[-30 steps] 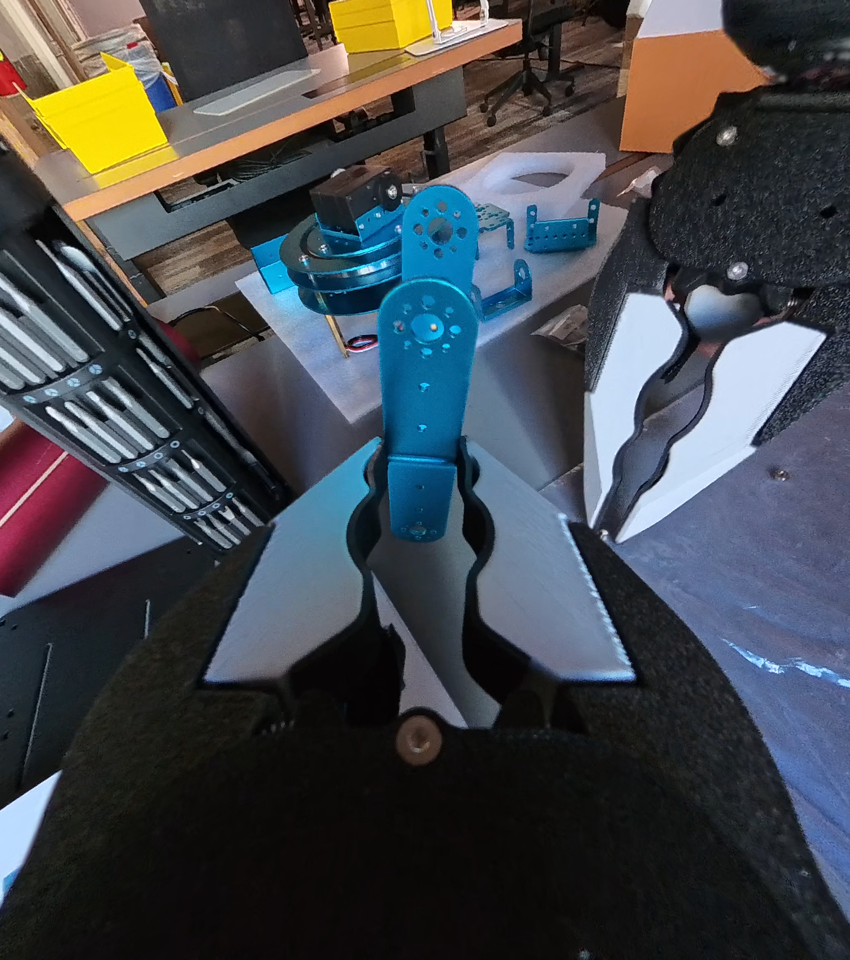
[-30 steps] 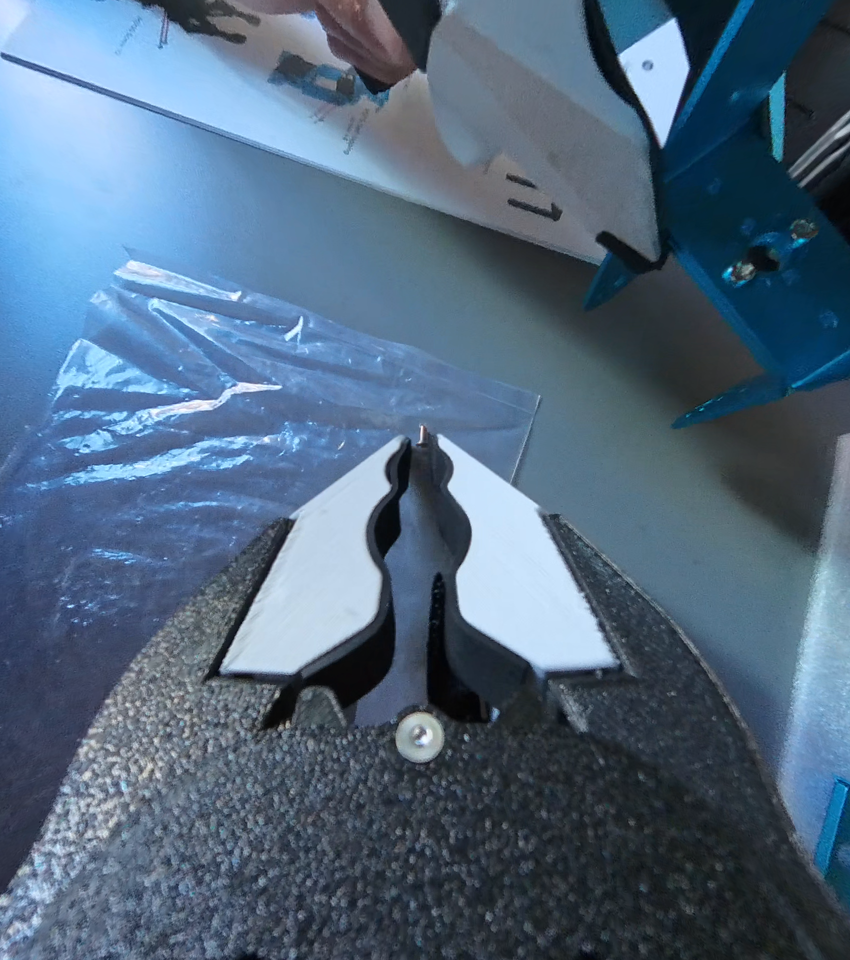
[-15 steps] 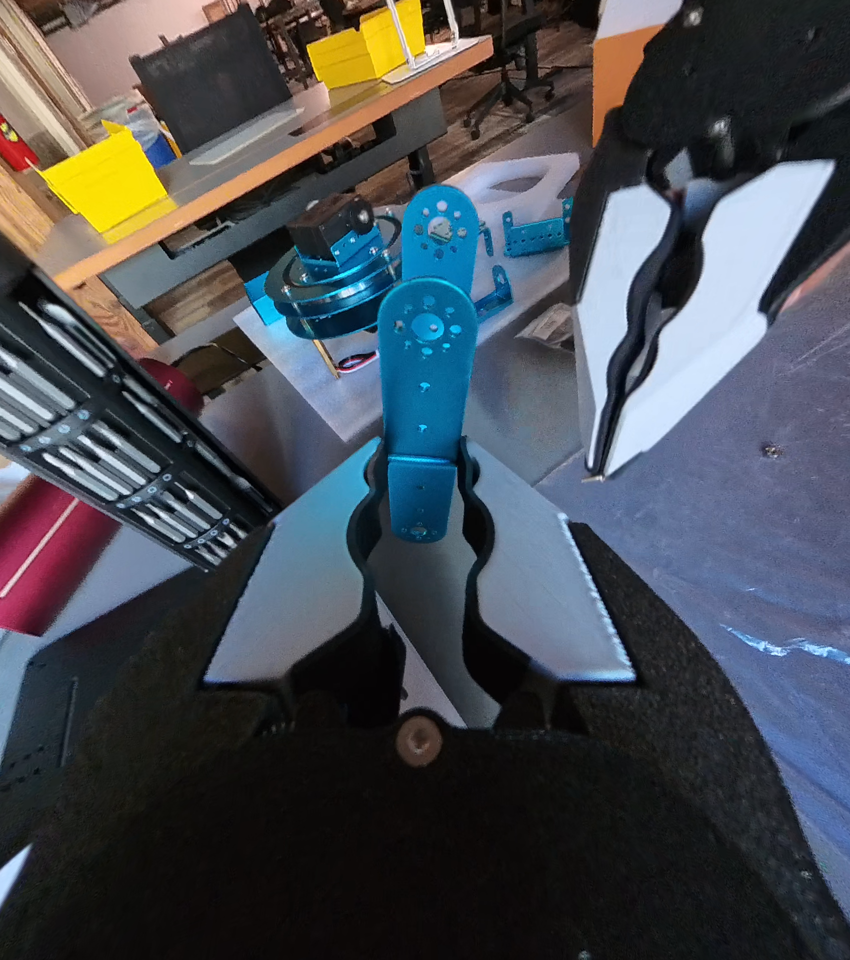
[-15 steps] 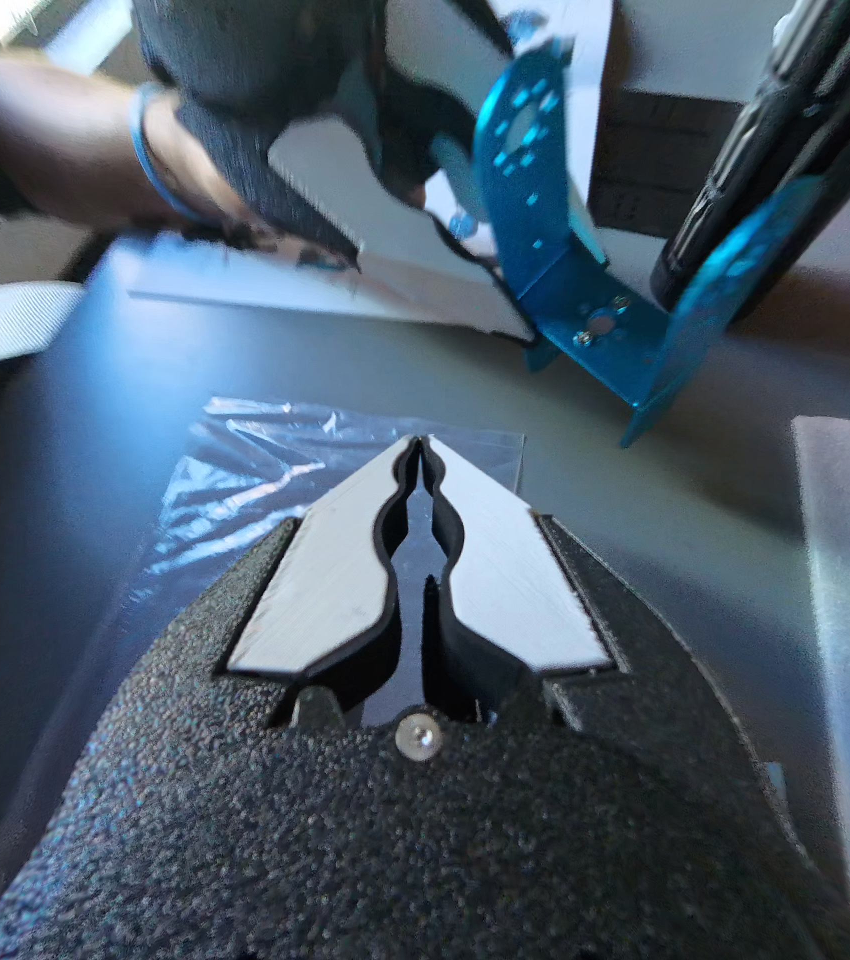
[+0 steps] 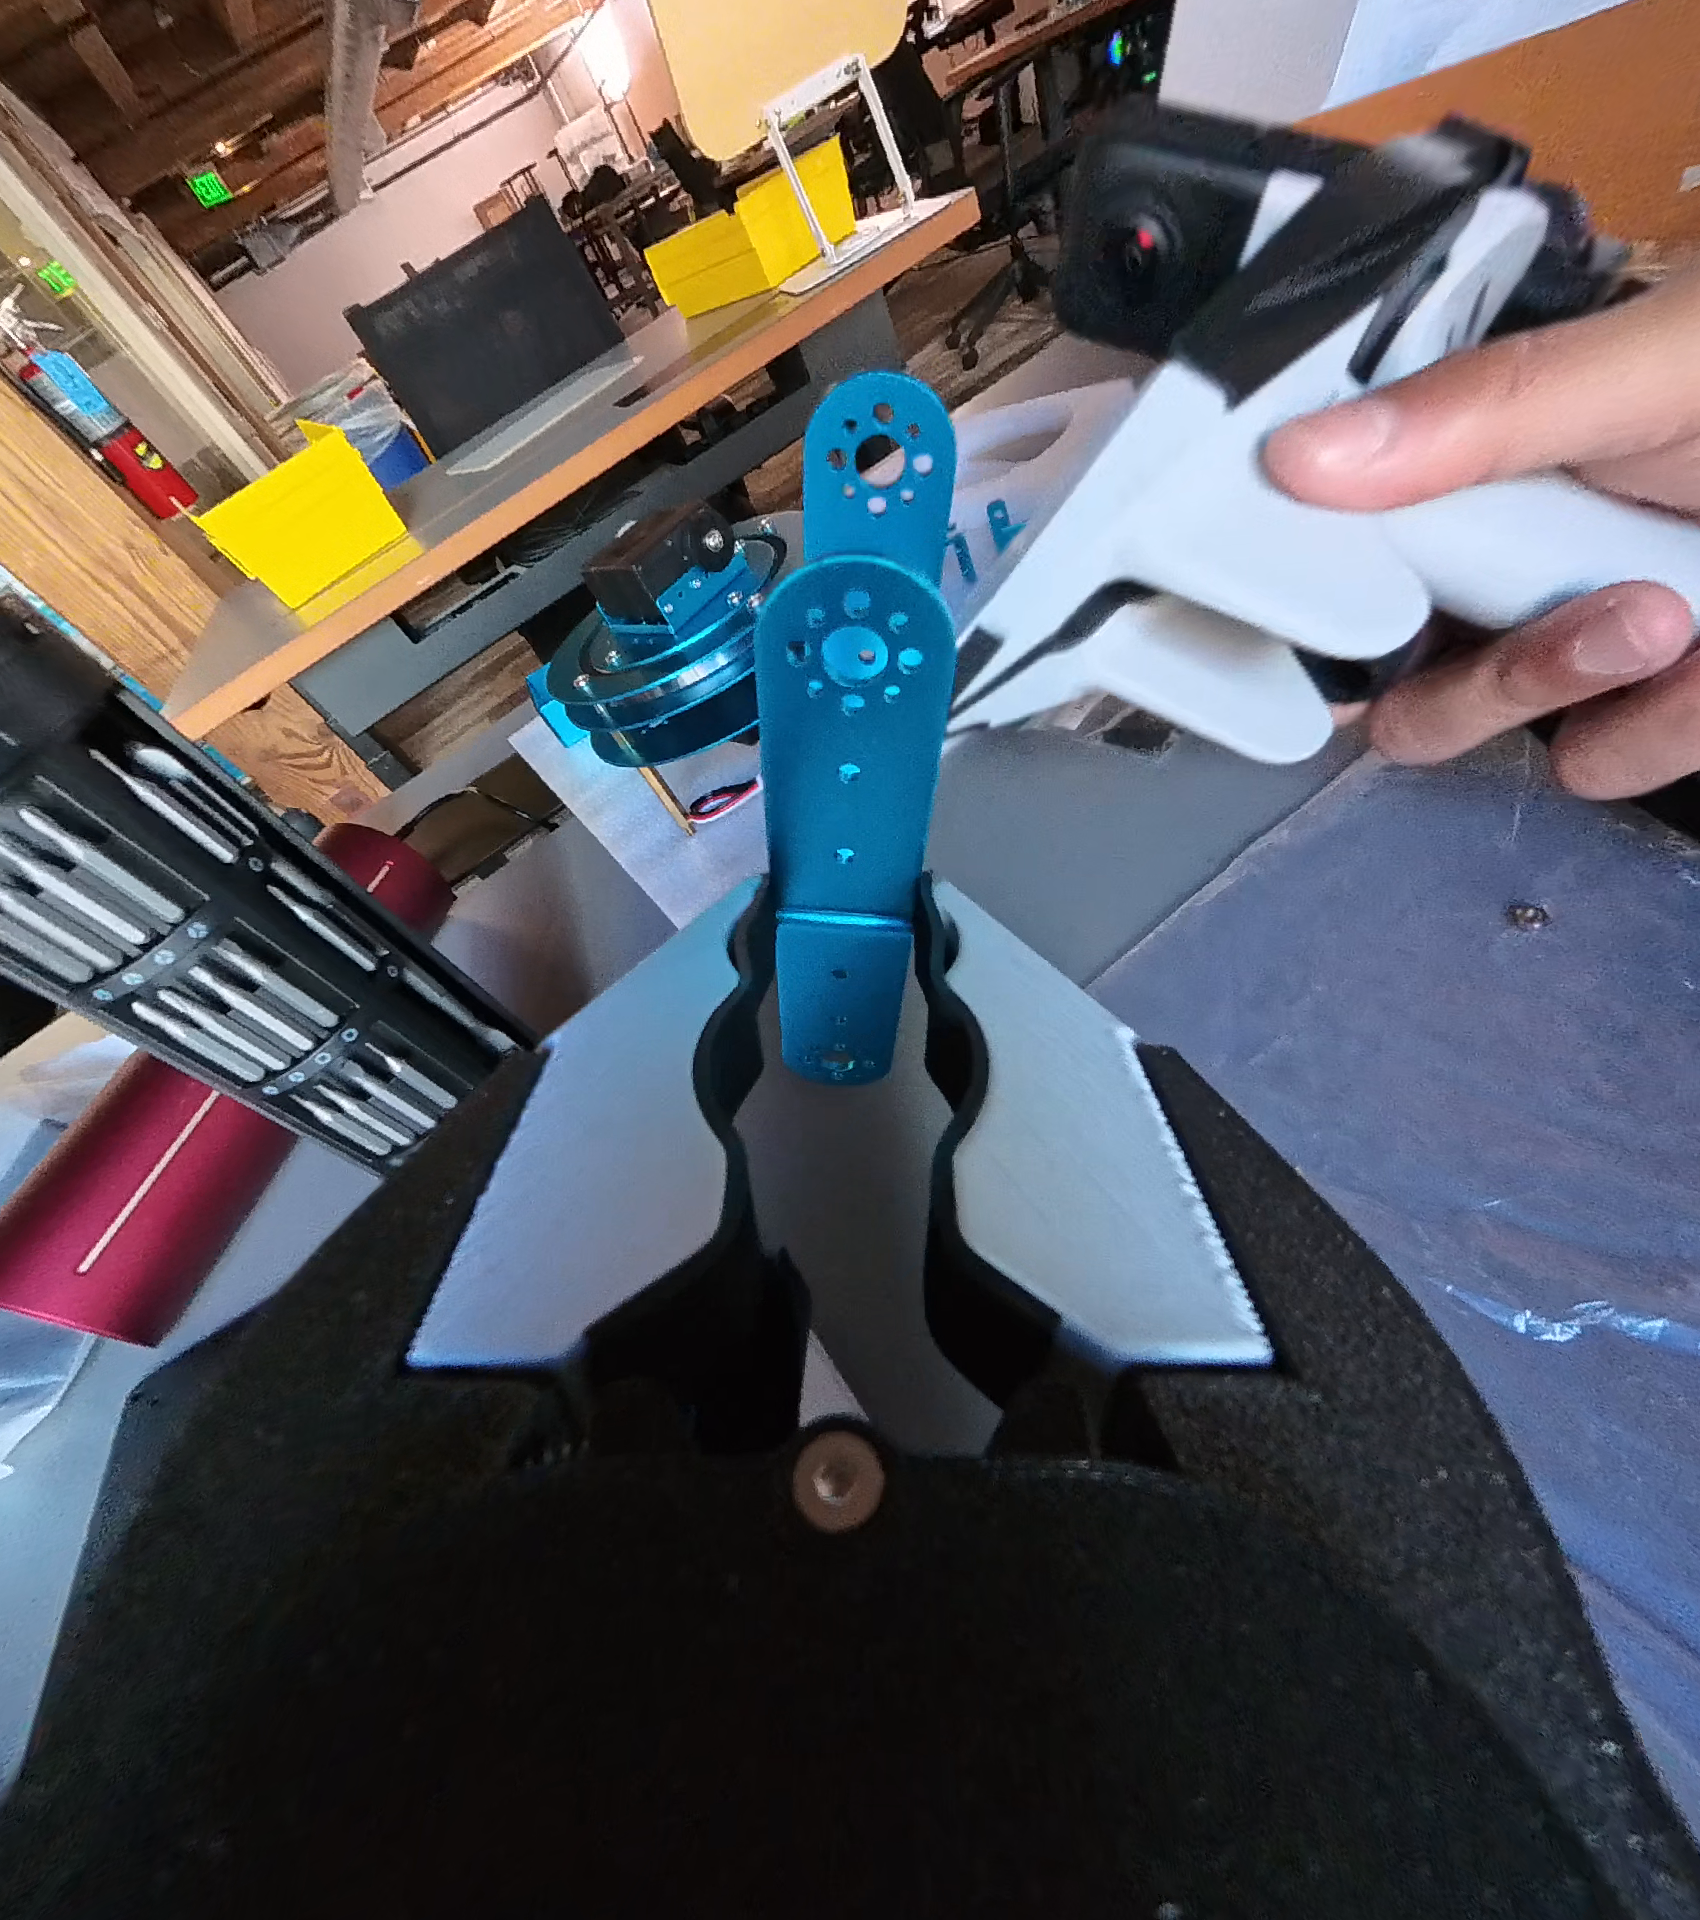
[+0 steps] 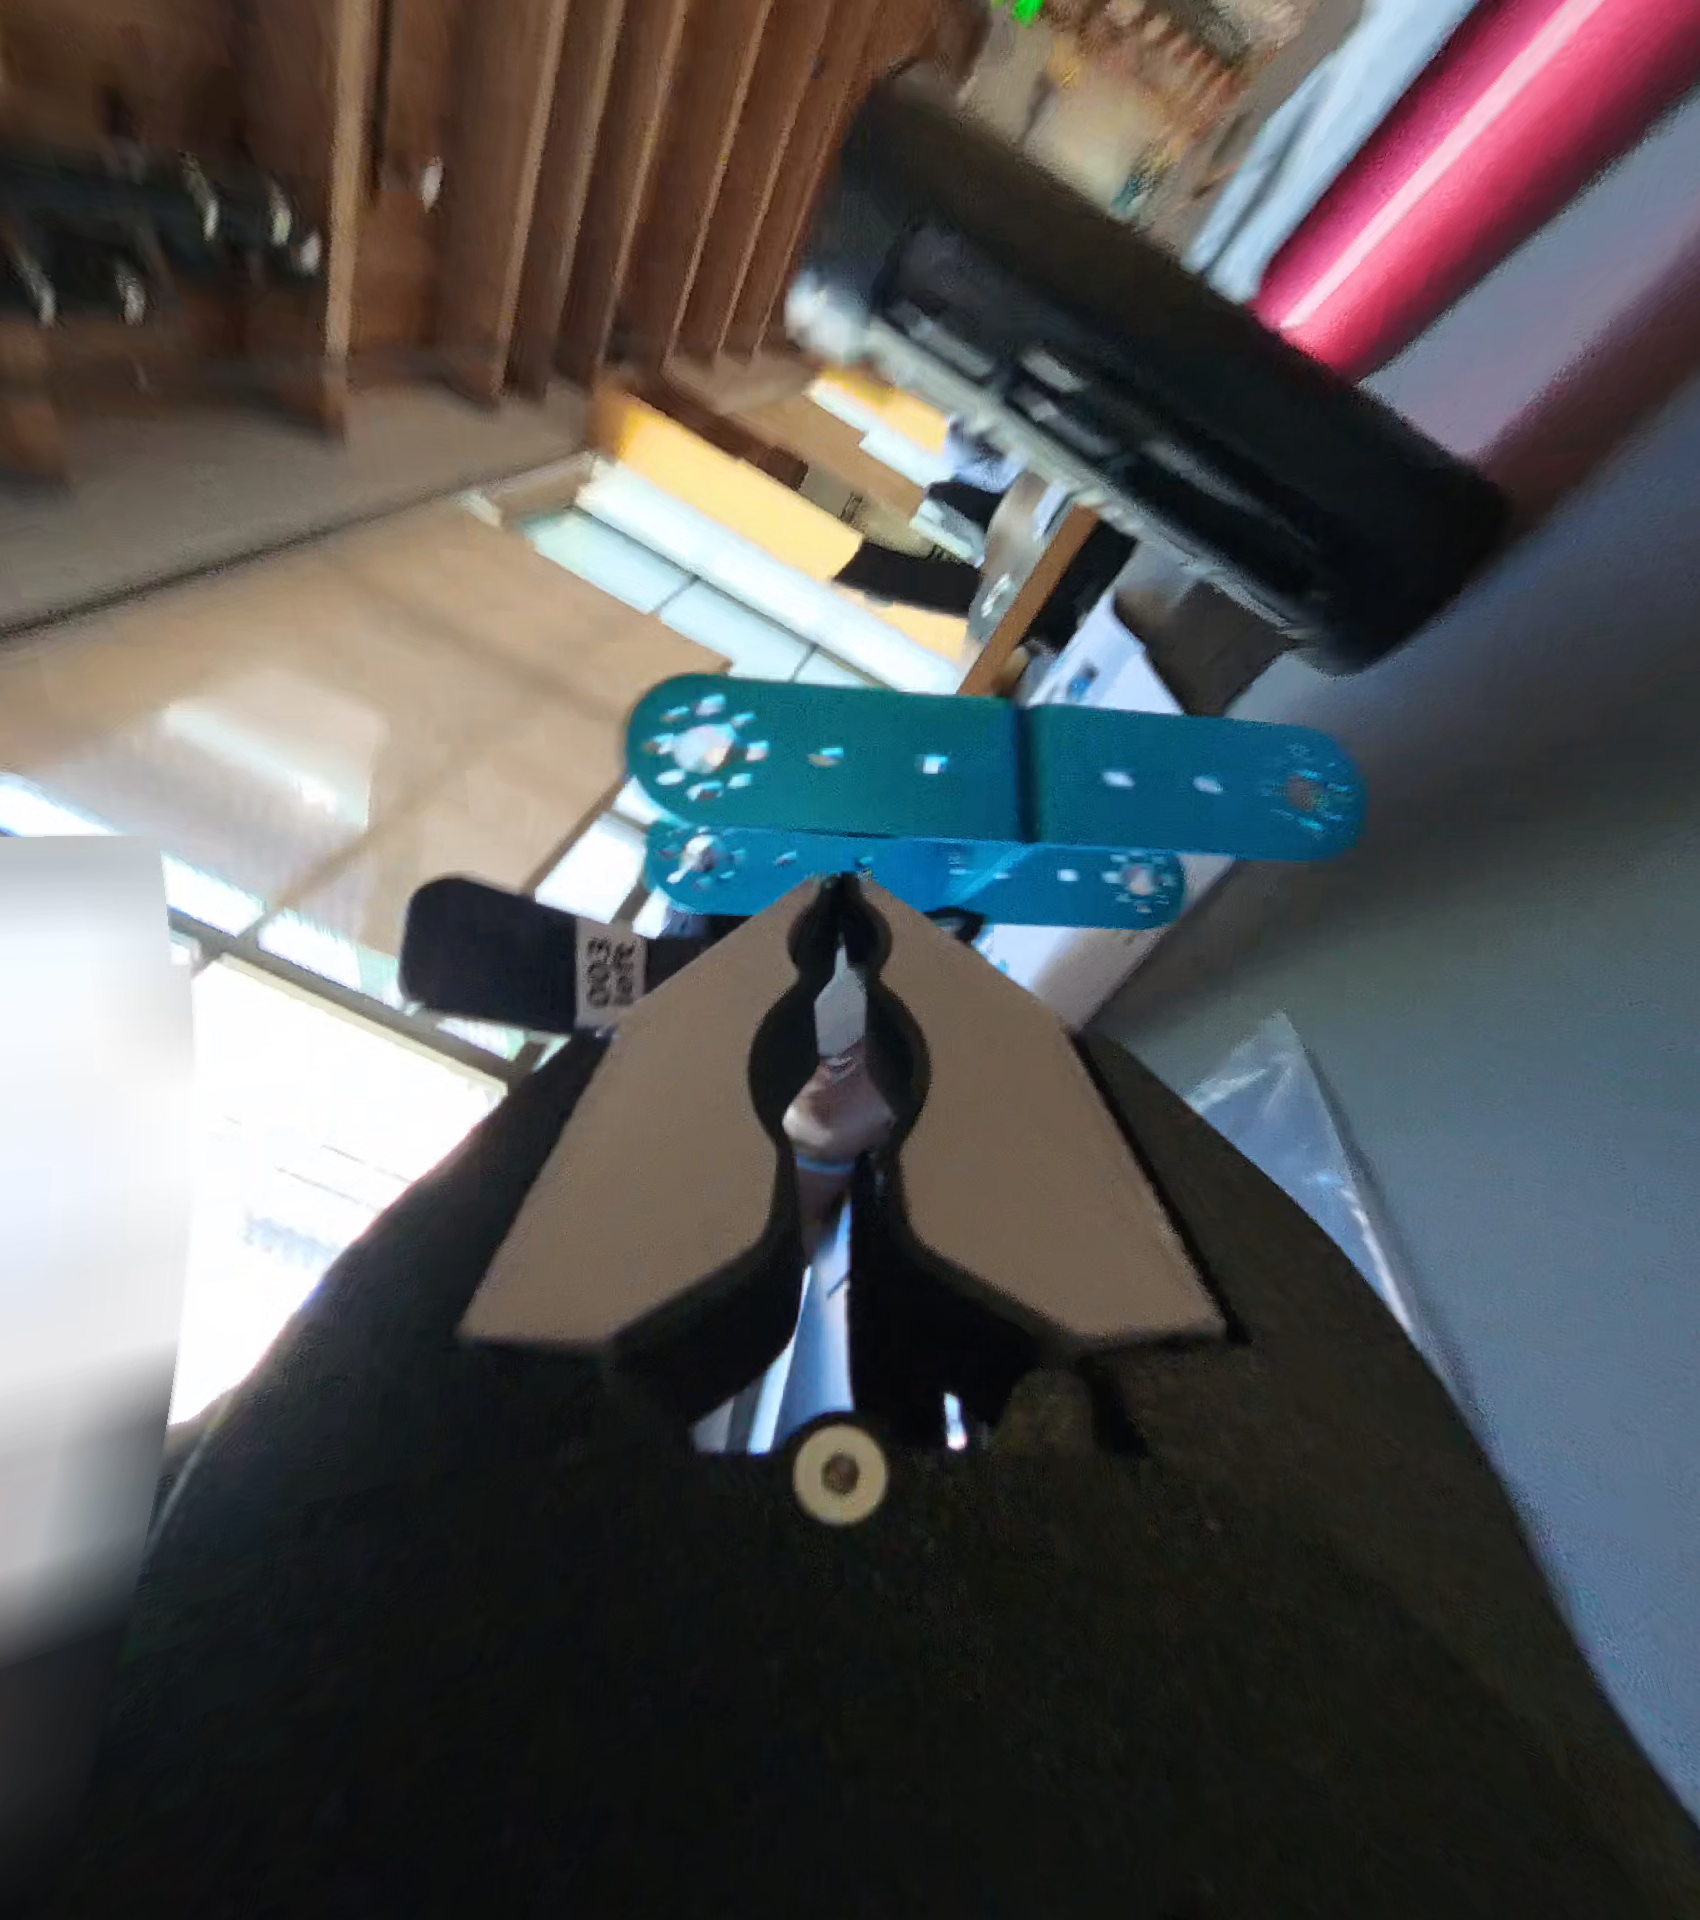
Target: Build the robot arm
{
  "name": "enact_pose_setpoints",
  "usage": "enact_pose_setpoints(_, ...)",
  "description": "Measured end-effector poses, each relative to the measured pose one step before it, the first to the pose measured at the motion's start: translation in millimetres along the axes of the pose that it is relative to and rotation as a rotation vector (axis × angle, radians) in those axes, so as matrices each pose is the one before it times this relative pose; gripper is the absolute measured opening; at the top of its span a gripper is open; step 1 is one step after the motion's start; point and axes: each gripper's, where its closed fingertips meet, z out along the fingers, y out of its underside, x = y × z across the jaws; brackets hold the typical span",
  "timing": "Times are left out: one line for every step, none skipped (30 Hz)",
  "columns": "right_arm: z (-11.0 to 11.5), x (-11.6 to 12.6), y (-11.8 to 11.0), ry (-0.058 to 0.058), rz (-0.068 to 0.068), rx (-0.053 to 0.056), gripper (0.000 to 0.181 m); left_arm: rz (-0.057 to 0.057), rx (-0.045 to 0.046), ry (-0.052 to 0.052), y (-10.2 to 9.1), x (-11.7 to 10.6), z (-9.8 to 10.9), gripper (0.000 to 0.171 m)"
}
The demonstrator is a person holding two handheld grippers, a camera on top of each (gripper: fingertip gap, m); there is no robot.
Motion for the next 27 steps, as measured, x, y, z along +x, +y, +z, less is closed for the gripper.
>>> enact_pose_setpoints(-1.81, 7.79, -1.44, 0.0135, 0.0411, 0.0257, 0.000, -0.0042, -0.00243, 0.0027, 0.46, 0.77, 0.49, 0.025)
enact_pose_setpoints(0.24, 3.82, 1.20, -0.0093, 0.0371, 0.0052, 0.000, -0.0047, -0.00468, 0.0068, 0.65, 1.39, 0.72, 0.025)
enact_pose_setpoints(0.03, 2.30, -0.24, -0.0044, 0.0277, 0.0121, 0.000, -0.0029, -0.00832, 0.0041, 1.03, 1.24, 0.82, 0.025)
enact_pose_setpoints(0.20, 0.49, -1.48, 0.0021, 0.0059, 0.0149, 0.000, 0.0019, -0.00782, -0.0007, 0.97, 0.78, 0.77, 0.025)
enact_pose_setpoints(1.09, -1.95, 0.08, -0.0012, -0.0061, -0.0023, 0.000, 0.0032, -0.00792, 0.0025, 0.85, 1.40, 0.78, 0.025)
enact_pose_setpoints(1.34, 0.55, 0.49, 0.0223, -0.0142, -0.0066, 0.000, -0.0012, -0.01241, -0.0007, 1.41, 0.88, 0.79, 0.025)
enact_pose_setpoints(1.25, 1.28, 0.65, 0.0299, -0.0235, -0.0067, 0.000, -0.0049, -0.01123, -0.0072, 1.19, -0.08, 0.69, 0.025)
enact_pose_setpoints(1.62, -0.94, 1.08, 0.0115, -0.0163, -0.0081, 0.000, -0.0036, -0.00576, 0.0022, 0.42, 1.09, 0.44, 0.025)
enact_pose_setpoints(0.85, 1.99, 1.35, 0.0277, -0.0059, -0.0081, 0.000, -0.0034, -0.00025, 0.0014, -0.46, 0.76, 0.03, 0.025)
enact_pose_setpoints(0.45, 0.82, -0.06, 0.0181, -0.0120, 0.0026, 0.000, 0.0007, 0.00322, 0.0012, -0.79, 0.65, -0.07, 0.025)
enact_pose_setpoints(0.95, -0.91, 0.89, 0.0007, -0.0026, -0.0044, 0.000, 0.0023, -0.00270, 0.0039, 0.19, 0.83, 0.16, 0.026)
enact_pose_setpoints(0.78, 0.09, 1.19, 0.0039, 0.0058, -0.0073, 0.000, 0.0025, -0.00383, -0.0008, 0.54, 0.10, 0.23, 0.026)
enact_pose_setpoints(0.18, 0.62, 0.43, 0.0068, -0.0013, 0.0001, 0.000, 0.0033, -0.00094, -0.0007, 0.27, 0.04, 0.05, 0.025)
enact_pose_setpoints(-0.25, 1.76, -0.10, 0.0136, -0.0019, -0.0003, 0.000, 0.0024, -0.00238, 0.0033, 0.53, 0.57, 0.25, 0.026)
enact_pose_setpoints(-0.50, 3.24, 0.39, 0.0219, 0.0007, -0.0063, 0.000, 0.0008, -0.00112, -0.0014, 0.44, -0.04, 0.15, 0.026)
enact_pose_setpoints(-0.42, 0.99, -0.25, 0.0064, -0.0006, -0.0024, 0.000, 0.0004, -0.00131, 0.0005, 0.26, -0.06, 0.12, 0.026)
enact_pose_setpoints(-0.58, -0.49, -1.21, -0.0043, 0.0002, 0.0090, 0.000, -0.0020, -0.00279, 0.0035, 0.52, 0.21, 0.28, 0.026)
enact_pose_setpoints(0.26, 0.10, 0.69, -0.0019, 0.0044, -0.0036, 0.000, -0.0011, 0.00069, -0.0003, -0.04, -0.26, -0.10, 0.025)
enact_pose_setpoints(0.64, 0.46, 1.19, 0.0007, 0.0043, -0.0056, 0.000, 0.0006, -0.00071, -0.0006, 0.14, -0.22, -0.06, 0.025)
enact_pose_setpoints(0.05, -0.08, -0.43, -0.0026, 0.0008, 0.0065, 0.000, -0.0003, -0.00159, 0.0001, 0.19, -0.20, -0.06, 0.025)
enact_pose_setpoints(0.13, 1.51, 0.76, 0.0084, -0.0010, -0.0044, 0.000, -0.0003, 0.00309, -0.0007, -0.46, -0.17, -0.23, 0.025)
enact_pose_setpoints(-0.60, 2.17, -0.72, 0.0156, -0.0109, 0.0036, 0.000, -0.0001, -0.00005, 0.0011, -0.17, 0.08, -0.07, 0.025)
enact_pose_setpoints(-1.07, 0.55, -2.11, 0.0063, -0.0140, 0.0107, 0.000, 0.0006, -0.00050, -0.0003, 0.07, -0.08, -0.03, 0.025)
enact_pose_setpoints(-0.56, 0.67, -0.67, 0.0039, -0.0017, -0.0015, 0.000, 0.0014, -0.00021, -0.0006, 0.04, 0.04, 0.03, 0.025)
enact_pose_setpoints(-0.35, 0.04, -0.77, -0.0013, 0.0038, 0.0020, 0.000, 0.0010, -0.00135, 0.0015, 0.17, 0.34, 0.05, 0.026)
enact_pose_setpoints(0.19, -0.57, 0.00, -0.0060, 0.0036, 0.0004, 0.000, 0.0000, 0.00255, -0.0005, -0.45, 0.13, -0.12, 0.025)
enact_pose_setpoints(0.54, 0.72, 1.28, 0.0018, 0.0065, -0.0055, 0.000, 0.0009, -0.00055, 0.0018, 0.06, 0.39, 0.10, 0.026)
